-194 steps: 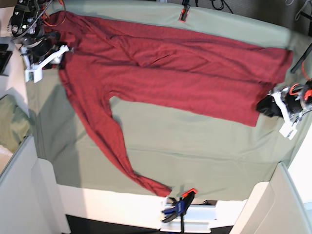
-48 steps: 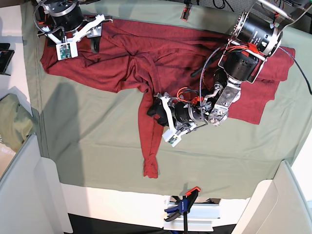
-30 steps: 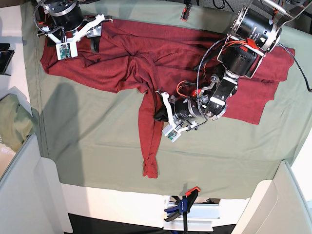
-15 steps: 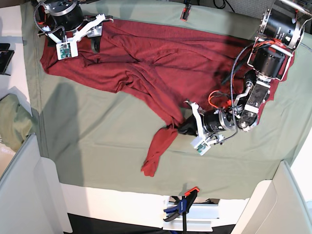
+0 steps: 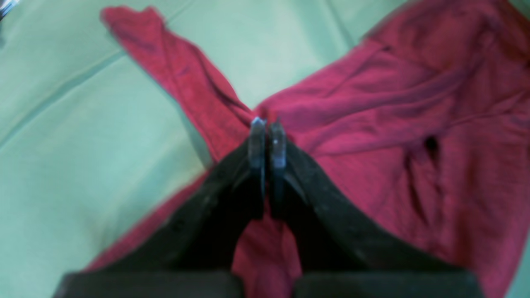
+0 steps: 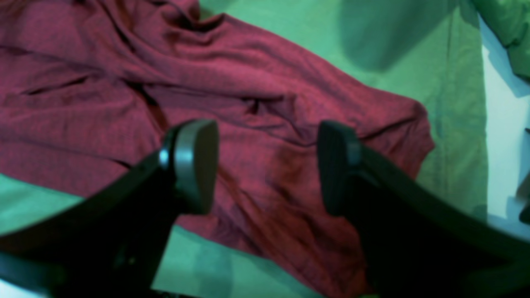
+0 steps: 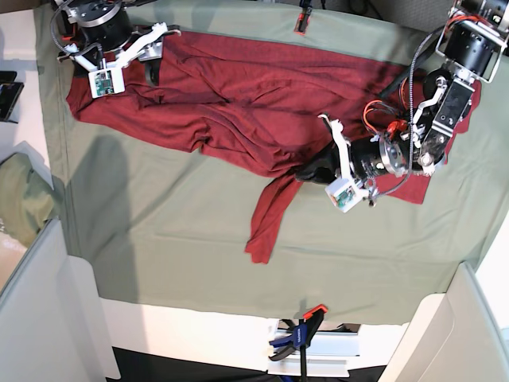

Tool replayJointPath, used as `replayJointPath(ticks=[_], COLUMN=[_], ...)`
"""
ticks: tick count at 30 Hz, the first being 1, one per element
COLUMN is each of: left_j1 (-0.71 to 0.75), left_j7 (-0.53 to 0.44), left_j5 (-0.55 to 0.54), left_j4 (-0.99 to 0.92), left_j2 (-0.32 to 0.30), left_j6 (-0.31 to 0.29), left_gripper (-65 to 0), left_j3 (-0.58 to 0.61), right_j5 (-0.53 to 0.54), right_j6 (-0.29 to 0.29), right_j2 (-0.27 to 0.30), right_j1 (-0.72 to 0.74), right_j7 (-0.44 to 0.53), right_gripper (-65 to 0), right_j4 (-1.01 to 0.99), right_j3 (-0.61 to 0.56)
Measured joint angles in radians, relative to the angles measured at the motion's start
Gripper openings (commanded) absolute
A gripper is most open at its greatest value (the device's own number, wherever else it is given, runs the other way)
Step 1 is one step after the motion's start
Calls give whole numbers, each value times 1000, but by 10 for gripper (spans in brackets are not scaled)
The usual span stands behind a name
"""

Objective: Fold the T-shirt properly
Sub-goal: 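Reach the left gripper to the hanging sleeve and grasp its cuff, then lift the sleeve with the left gripper and fold it onto the shirt body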

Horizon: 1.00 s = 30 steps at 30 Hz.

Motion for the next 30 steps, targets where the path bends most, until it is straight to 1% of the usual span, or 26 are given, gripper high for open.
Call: replayJointPath(ticks=[2, 5, 6, 9, 10, 11, 12, 13, 15, 18, 20, 21, 25, 28, 30], left_j1=[35, 64, 66, 59, 51, 42, 30, 13, -31, -116, -167, -192, -301, -373, -402], left_j7=[0, 0, 0, -21, -27, -26, -27, -25, -23, -20, -26, -37, -100, -145, -171], left_j5=[-1, 0, 2, 0, -1, 2, 5, 19, 60, 100, 119, 145, 224, 230, 230], left_j4=[42, 58, 58, 58, 59, 58, 59, 58, 54, -2, -87, -145, -420, -598, -687], left_j2=[-14, -19, -17, -11, -9, -3, 5, 16, 50, 129, 191, 219, 295, 318, 329], left_j6=[0, -3, -3, -2, -2, -2, 3, 53, 96, 163, 250, 281, 356, 388, 396], left_gripper=[-650, -650, -598, -325, -270, -247, -242, -242, -242, -242, -242, -242, -242, -242, -242], left_j3=[0, 0, 0, 0, 0, 0, 0, 0, 0, -2, -2, -2, -2, -3, -3], right_j5=[0, 1, 1, 1, 1, 1, 1, 1, 1, 2, 2, 1, -18, -25, -26], right_j6=[0, 0, 0, 0, 0, 0, 0, 0, 0, 0, 0, 0, -7, -14, -15], right_j2=[9, 13, 13, 13, 13, 13, 13, 13, 13, 13, 13, 13, 13, 12, 11], right_j1=[0, 0, 0, 0, 0, 0, 0, 0, 1, 0, 2, 2, -1, -8, -10], right_j7=[0, 0, 0, 0, 0, 0, 0, 0, 0, 0, 0, 0, 0, 0, -1], right_gripper=[-275, -275, -275, -275, -275, -275, -275, -275, -275, -275, -275, -275, -275, -275, -275], right_j4=[0, 0, 0, 0, 0, 0, 0, 0, 0, 0, 0, 0, 0, 0, 0], right_j3=[0, 0, 0, 0, 0, 0, 0, 0, 0, 0, 0, 0, 0, 0, 0])
